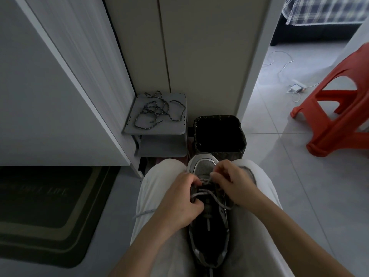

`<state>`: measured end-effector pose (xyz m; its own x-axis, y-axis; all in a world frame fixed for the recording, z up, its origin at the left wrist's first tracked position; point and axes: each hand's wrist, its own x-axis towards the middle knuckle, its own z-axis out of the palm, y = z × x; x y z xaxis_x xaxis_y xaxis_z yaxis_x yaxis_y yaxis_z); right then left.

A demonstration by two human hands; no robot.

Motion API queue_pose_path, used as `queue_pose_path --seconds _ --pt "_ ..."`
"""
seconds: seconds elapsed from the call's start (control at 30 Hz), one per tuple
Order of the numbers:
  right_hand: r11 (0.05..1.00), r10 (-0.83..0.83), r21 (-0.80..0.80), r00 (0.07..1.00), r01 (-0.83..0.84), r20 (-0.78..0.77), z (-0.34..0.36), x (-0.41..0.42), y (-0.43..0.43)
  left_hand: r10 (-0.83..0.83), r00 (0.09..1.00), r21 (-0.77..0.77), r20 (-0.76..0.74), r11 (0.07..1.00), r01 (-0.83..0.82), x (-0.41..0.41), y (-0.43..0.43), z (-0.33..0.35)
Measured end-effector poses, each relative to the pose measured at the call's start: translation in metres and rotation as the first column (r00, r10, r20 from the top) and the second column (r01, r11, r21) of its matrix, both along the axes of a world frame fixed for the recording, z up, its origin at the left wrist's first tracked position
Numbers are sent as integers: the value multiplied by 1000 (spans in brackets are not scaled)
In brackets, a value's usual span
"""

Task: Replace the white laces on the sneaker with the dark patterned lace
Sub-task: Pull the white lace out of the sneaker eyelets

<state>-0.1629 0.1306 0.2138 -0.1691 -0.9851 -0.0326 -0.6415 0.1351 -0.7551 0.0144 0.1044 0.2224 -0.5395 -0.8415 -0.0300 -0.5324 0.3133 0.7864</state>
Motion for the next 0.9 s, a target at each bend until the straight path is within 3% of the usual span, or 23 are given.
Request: queue_pose_path --seconds 0.13,0.27,0.43,0.53,0.6,0.7,0.83,0.9 --pt "999 19 38 991 -14 -131 0 -6 10 1 1000 11 -13 1000 -1 1 -3 -2" --pt "999 18 37 991 -14 -135 1 -6 18 1 1000 20 -13 1000 0 1 -2 -6" --pt "992 -81 -118 943 45 -324 23 -13 15 -14 1000 8 11 1000 14 -3 -5 -4" --pt "978 -160 -173 952 118 -259 24 -4 16 -10 999 -15 31 1000 10 -3 -4 -3" --pt "982 -171 -104 975 157 -140 19 1 22 -15 999 -18 32 1000 16 -2 -3 -3" --pt "995 -91 14 970 97 -227 4 6 35 -20 1000 -24 21 1000 20 1 -1 -3" --pt "987 -151 -90 945 130 -291 1 5 31 -18 999 -37 50 999 20 0 -2 -2" --pt "958 -272 -168 928 234 -255 8 -9 23 -24 998 -39 63 999 26 1 -3 -1"
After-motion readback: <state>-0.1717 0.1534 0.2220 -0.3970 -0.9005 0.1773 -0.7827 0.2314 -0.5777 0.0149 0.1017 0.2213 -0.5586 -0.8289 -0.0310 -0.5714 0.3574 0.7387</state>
